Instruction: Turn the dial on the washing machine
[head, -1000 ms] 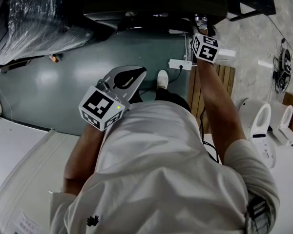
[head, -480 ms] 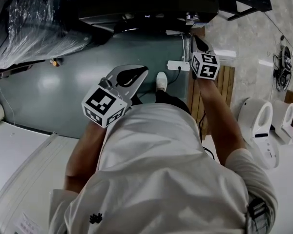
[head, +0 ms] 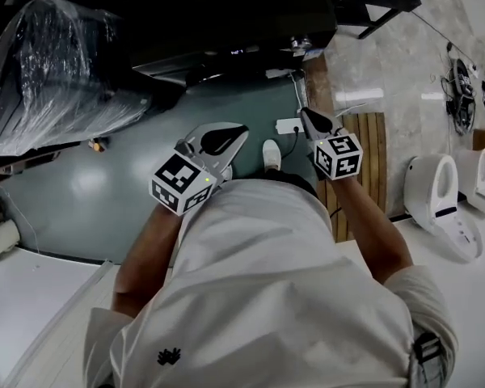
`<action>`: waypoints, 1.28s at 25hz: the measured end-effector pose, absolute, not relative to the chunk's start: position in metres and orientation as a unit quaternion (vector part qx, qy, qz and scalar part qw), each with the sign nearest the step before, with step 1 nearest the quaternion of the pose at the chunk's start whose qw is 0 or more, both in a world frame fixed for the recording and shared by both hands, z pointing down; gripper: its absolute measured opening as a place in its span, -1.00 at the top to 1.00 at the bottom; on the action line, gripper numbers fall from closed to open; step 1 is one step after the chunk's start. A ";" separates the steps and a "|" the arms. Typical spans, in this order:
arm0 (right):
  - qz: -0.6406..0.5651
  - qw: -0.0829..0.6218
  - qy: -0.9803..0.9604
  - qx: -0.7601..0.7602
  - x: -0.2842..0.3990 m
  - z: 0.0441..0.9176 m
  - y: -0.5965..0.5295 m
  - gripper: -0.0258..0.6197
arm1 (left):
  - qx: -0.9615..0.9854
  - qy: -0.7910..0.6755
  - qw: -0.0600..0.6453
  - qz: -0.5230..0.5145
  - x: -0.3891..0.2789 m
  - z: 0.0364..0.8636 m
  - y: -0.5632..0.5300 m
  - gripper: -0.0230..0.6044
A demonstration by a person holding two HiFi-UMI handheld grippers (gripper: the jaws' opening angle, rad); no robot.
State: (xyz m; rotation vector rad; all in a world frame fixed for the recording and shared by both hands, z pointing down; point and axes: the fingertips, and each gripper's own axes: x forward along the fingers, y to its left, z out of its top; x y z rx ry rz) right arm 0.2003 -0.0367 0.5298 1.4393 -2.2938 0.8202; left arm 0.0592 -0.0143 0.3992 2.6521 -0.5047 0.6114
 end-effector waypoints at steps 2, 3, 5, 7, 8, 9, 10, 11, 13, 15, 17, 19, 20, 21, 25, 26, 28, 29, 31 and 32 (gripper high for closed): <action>0.283 0.157 -0.804 0.498 0.192 0.518 -0.019 0.92 | 0.945 -0.164 0.180 0.217 0.056 0.397 -0.012 0.75; 0.282 0.157 -0.804 0.500 0.189 0.513 -0.012 0.92 | 0.947 -0.156 0.178 0.216 0.053 0.396 -0.012 0.75; 0.278 0.155 -0.801 0.507 0.183 0.501 -0.001 0.92 | 0.950 -0.145 0.178 0.212 0.046 0.394 -0.011 0.75; 0.272 0.151 -0.797 0.518 0.175 0.489 0.008 0.92 | 0.951 -0.138 0.178 0.213 0.036 0.394 -0.010 0.75; 0.268 0.148 -0.795 0.524 0.170 0.482 0.011 0.92 | 0.951 -0.136 0.177 0.216 0.030 0.395 -0.009 0.75; 0.265 0.144 -0.793 0.529 0.165 0.476 0.015 0.92 | 0.950 -0.134 0.176 0.219 0.024 0.396 -0.008 0.75; 0.262 0.140 -0.792 0.533 0.159 0.471 0.018 0.92 | 0.950 -0.131 0.175 0.222 0.018 0.398 -0.007 0.75; 0.260 0.136 -0.791 0.536 0.153 0.466 0.022 0.92 | 0.950 -0.128 0.175 0.224 0.012 0.399 -0.005 0.75; 0.257 0.131 -0.791 0.539 0.141 0.456 0.029 0.92 | 0.950 -0.123 0.176 0.225 0.002 0.400 -0.002 0.75; 0.251 0.124 -0.792 0.543 0.130 0.446 0.033 0.92 | 0.952 -0.116 0.177 0.223 -0.009 0.400 0.001 0.75; 0.246 0.119 -0.791 0.548 0.120 0.437 0.037 0.92 | 0.953 -0.110 0.178 0.221 -0.020 0.399 0.004 0.75; 0.242 0.115 -0.788 0.555 0.112 0.431 0.041 0.92 | 0.954 -0.105 0.180 0.217 -0.031 0.399 0.007 0.75; 0.240 0.114 -0.786 0.557 0.108 0.428 0.043 0.92 | 0.954 -0.103 0.182 0.215 -0.036 0.398 0.008 0.75; 0.239 0.113 -0.785 0.559 0.105 0.426 0.044 0.92 | 0.954 -0.100 0.183 0.214 -0.040 0.398 0.009 0.75; 0.232 0.116 -0.785 0.563 0.092 0.418 0.050 0.92 | 0.956 -0.089 0.182 0.212 -0.052 0.396 0.014 0.75; 0.229 0.117 -0.785 0.564 0.089 0.417 0.051 0.92 | 0.957 -0.088 0.181 0.211 -0.054 0.396 0.014 0.75; 0.224 0.118 -0.784 0.566 0.084 0.415 0.053 0.92 | 0.957 -0.086 0.179 0.210 -0.059 0.397 0.015 0.75; 0.223 0.119 -0.784 0.567 0.082 0.414 0.054 0.92 | 0.958 -0.085 0.179 0.209 -0.061 0.397 0.016 0.75; 0.222 0.120 -0.783 0.568 0.078 0.413 0.057 0.92 | 0.958 -0.083 0.179 0.207 -0.065 0.397 0.018 0.75; 0.221 0.121 -0.783 0.568 0.076 0.413 0.058 0.92 | 0.958 -0.082 0.179 0.207 -0.067 0.396 0.019 0.75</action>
